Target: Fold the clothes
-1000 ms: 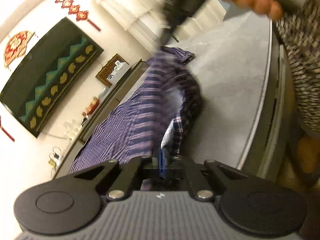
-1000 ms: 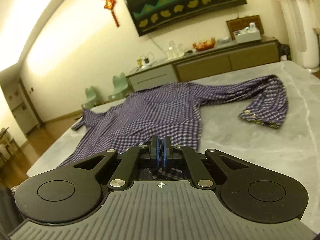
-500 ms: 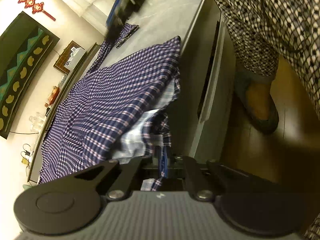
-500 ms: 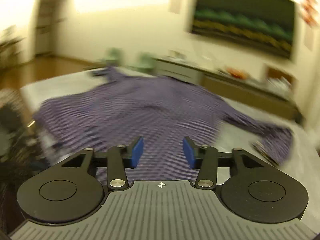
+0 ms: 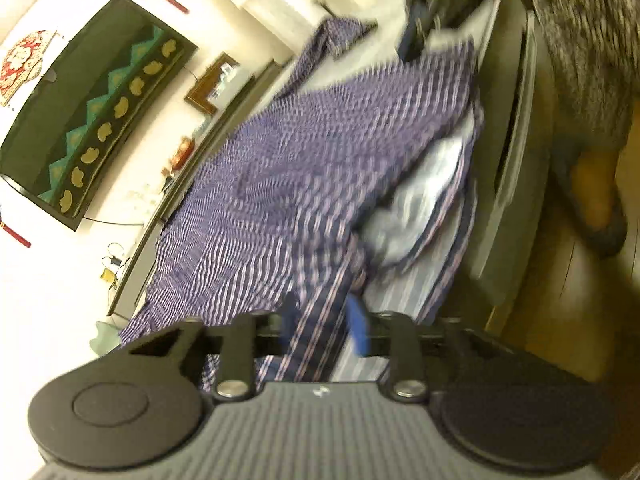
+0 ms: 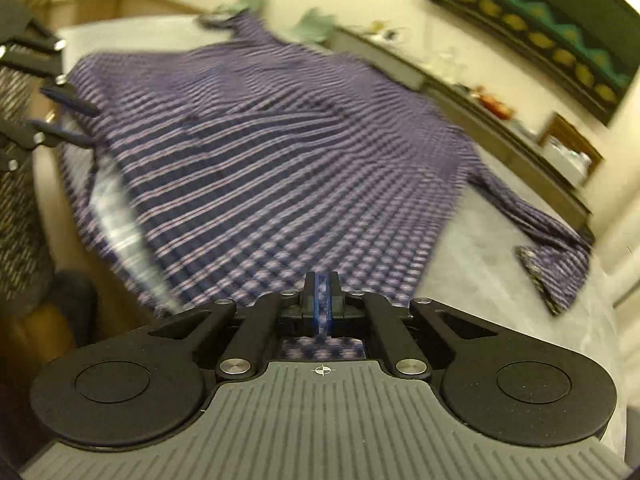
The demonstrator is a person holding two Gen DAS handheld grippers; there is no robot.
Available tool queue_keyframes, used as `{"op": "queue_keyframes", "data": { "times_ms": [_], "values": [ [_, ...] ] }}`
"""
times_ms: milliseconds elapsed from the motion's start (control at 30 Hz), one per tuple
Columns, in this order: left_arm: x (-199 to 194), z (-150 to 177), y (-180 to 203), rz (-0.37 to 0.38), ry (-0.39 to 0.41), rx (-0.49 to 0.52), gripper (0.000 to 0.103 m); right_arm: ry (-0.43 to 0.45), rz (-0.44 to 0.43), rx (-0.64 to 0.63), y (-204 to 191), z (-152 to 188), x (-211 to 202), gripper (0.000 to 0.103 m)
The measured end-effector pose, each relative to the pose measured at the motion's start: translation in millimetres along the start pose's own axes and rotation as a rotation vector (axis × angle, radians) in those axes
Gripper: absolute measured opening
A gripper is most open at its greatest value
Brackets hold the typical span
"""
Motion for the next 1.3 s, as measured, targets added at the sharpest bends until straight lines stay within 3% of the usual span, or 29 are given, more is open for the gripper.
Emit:
{"op": "queue_keyframes", "data": {
  "times_ms": [67,100,133,167,233,267,300,333,433,533,600,700,733,800,833,867,933,1033,1067,1133,1233,1300],
  "values": [
    [4.2,4.0,-0.5,0.009,-0.015,0.027,0.044,0.074,-0.079,-0.024,-16.9,-7.9,-7.2,0.026],
    [6.7,5.3,0.1,0.015,-0.021,0.031,0.044,0.094,-0.106,-0.068,-29.9,-10.3,-7.7,0.047],
    [8.4,6.1,0.6,0.02,-0.023,0.033,0.044,0.109,-0.13,-0.117,-43.6,-12.4,-7.7,0.054],
    [10.1,7.0,1.0,0.025,-0.026,0.036,0.044,0.097,-0.136,-0.145,-50.2,-12.2,-3.2,0.054],
    [13.0,7.9,0.2,0.06,-0.032,0.021,0.036,0.061,-0.14,-0.193,-60.8,-11.2,7.5,0.041],
    [11.5,8.1,-2.0,0.081,-0.03,0.004,0.025,0.043,-0.142,-0.217,-66.0,-10.6,12.8,0.037],
    [7.8,7.9,-5.2,0.101,-0.024,-0.019,0.015,0.034,-0.148,-0.167,-56.7,-13.6,13.6,0.004],
    [5.1,7.6,-8.9,0.106,-0.02,-0.037,0.004,0.026,-0.155,-0.104,-44.8,-17.3,13.5,0.0],
    [-0.7,6.2,-21.3,0.088,-0.013,-0.077,0.004,0.041,-0.163,0.117,-2.8,-21.8,5.8,0.0],
    [-6.6,4.8,-33.7,0.069,-0.005,-0.117,0.004,0.061,-0.114,0.15,13.2,-19.6,3.6,0.0],
    [-10.5,3.8,-41.9,0.057,-0.001,-0.144,0.004,0.113,-0.149,0.122,0.6,-25.9,-1.2,0.014],
    [-16.4,2.5,-54.3,0.038,0.007,-0.184,0.004,0.134,-0.197,0.088,-16.6,-32.6,-1.3,0.062],
    [-18.3,2.1,-58.5,0.032,0.009,-0.197,0.005,0.128,-0.205,0.095,-17.8,-33.6,0.6,0.063],
    [-22.3,1.2,-66.7,0.019,0.014,-0.224,0.008,0.116,-0.22,0.108,-20.4,-35.7,4.3,0.058],
    [-23.5,1.4,-68.6,0.011,0.015,-0.224,0.009,0.11,-0.228,0.115,-21.7,-36.8,6.1,0.043],
    [-24.3,2.2,-68.7,0.001,0.014,-0.213,0.01,0.104,-0.236,0.122,-23.0,-37.9,8.0,0.037],
    [-25.7,3.7,-69.0,-0.018,0.012,-0.192,0.014,0.092,-0.252,0.135,-25.5,-40.0,11.7,0.0],
    [-28.0,5.9,-69.5,-0.047,0.01,-0.161,0.019,0.075,-0.276,0.155,-29.4,-43.2,17.2,0.0],
    [-30.2,2.2,-69.6,-0.057,0.023,-0.157,0.021,0.077,-0.302,0.22,-20.3,-44.0,17.7,0.0],
    [-35.9,-12.3,-67.2,-0.069,0.068,-0.149,0.039,0.086,-0.359,0.368,0.0,-45.2,19.4,0.0],
    [-35.7,-34.7,-47.4,-0.04,0.115,-0.091,0.055,0.084,-0.389,0.48,19.1,-42.1,24.8,0.0],
    [-23.8,-44.9,-30.3,-0.003,0.12,-0.043,0.055,0.076,-0.406,0.529,22.3,-38.5,26.0,0.0]
  ]
}}
Point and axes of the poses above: each gripper's, at about its wrist camera, not at the fingertips, and x roughly the way its jaws point, y to its right, z to its underside, the point moved 6 cm from there along x, roughly the way its jaws point, and after that the axes turned 3 degrees about y, right-handed, at the moved point
